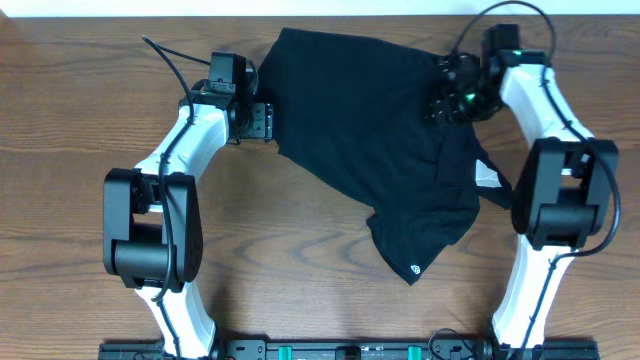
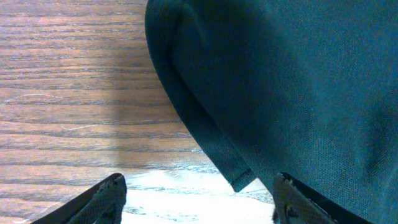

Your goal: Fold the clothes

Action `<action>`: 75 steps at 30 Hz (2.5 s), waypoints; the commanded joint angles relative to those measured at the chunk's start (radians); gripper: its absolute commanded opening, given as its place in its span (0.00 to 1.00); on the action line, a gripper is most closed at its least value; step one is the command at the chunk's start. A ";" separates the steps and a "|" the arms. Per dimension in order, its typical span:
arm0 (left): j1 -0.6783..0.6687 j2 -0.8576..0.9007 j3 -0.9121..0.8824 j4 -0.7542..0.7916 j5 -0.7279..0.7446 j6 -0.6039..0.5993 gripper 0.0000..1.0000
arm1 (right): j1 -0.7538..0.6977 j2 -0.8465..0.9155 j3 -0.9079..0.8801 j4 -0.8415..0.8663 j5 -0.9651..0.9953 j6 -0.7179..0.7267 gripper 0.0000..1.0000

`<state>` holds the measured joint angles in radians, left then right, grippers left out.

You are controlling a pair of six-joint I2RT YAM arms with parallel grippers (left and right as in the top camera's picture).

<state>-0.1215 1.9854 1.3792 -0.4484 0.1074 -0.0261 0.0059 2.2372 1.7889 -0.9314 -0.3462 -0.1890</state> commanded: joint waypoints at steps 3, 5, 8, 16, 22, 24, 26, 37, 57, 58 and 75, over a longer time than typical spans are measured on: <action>0.009 0.008 -0.003 -0.019 0.012 0.006 0.76 | 0.057 -0.044 0.010 -0.032 0.224 0.067 0.65; 0.009 0.008 -0.003 -0.022 0.012 0.006 0.76 | 0.060 -0.044 0.010 -0.034 0.323 0.110 0.61; 0.009 0.008 -0.003 -0.022 0.012 0.006 0.77 | 0.052 -0.044 0.010 -0.029 0.406 0.137 0.59; 0.009 0.008 -0.003 -0.020 0.011 0.006 0.76 | 0.048 -0.044 0.010 -0.053 0.436 0.138 0.49; 0.009 0.008 -0.003 -0.018 -0.011 0.006 0.76 | 0.046 -0.043 0.010 -0.091 0.457 0.156 0.28; 0.009 0.008 -0.003 -0.018 -0.014 0.006 0.77 | 0.041 -0.043 0.010 -0.112 0.463 0.159 0.27; 0.009 0.008 -0.003 -0.018 -0.014 0.006 0.77 | 0.037 -0.043 0.009 -0.129 0.463 0.159 0.31; 0.009 0.008 -0.003 -0.018 -0.014 0.006 0.76 | 0.032 -0.044 0.009 -0.150 0.500 0.196 0.01; 0.009 0.008 -0.003 -0.019 -0.014 0.006 0.76 | -0.322 -0.080 0.057 0.039 0.442 0.139 0.01; 0.009 0.008 -0.003 -0.020 -0.014 0.006 0.76 | -0.337 -0.076 0.054 0.040 0.429 0.139 0.01; -0.023 0.036 -0.003 -0.006 0.181 0.220 0.77 | -0.322 -0.071 0.055 -0.016 0.215 0.139 0.64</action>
<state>-0.1249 1.9900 1.3792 -0.4629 0.2272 0.0864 -0.3523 2.1685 1.8503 -0.9436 -0.0834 -0.0452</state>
